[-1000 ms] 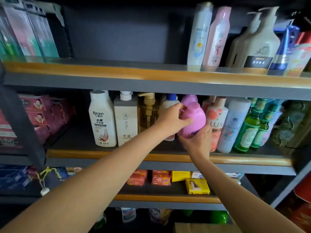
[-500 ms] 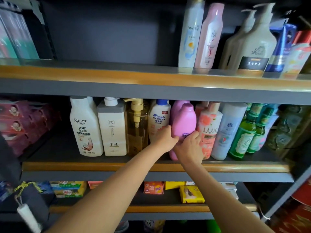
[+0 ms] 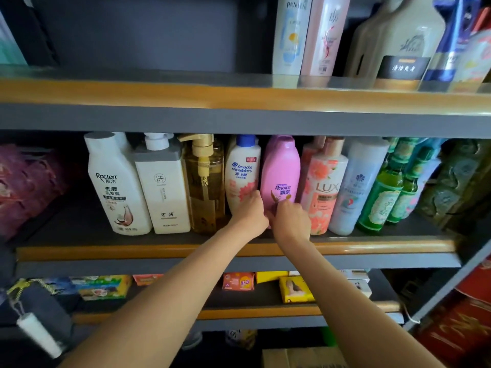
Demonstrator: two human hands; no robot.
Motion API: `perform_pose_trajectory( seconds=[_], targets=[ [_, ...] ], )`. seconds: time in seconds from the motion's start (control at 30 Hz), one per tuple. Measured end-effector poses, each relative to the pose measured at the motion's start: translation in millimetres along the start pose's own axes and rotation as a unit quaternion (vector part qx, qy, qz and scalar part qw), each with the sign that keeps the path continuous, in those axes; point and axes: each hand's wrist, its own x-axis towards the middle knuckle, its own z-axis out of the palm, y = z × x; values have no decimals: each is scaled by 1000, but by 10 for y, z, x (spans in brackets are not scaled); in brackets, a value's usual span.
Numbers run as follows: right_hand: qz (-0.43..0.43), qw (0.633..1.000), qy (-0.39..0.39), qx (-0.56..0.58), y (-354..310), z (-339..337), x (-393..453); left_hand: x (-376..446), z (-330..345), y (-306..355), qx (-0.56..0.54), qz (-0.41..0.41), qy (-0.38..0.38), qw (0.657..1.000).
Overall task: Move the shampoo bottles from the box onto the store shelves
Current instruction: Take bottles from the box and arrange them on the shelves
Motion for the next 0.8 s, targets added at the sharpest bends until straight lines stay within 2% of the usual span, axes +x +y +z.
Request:
perform_pose_trajectory(
  seconds=[0.43,0.63,0.8],
  targets=[
    [1,1000,-27,12,-81,-12,274,-26,-29,-84,-18,27,-14,999],
    [2,1000,-17,-3,-124,28,389,-81,-43,-106,-18,44,-1,999],
    [0,1000,-19,-13,-128,64,493,-182,-65,-212,-14,59,-18,998]
  ],
)
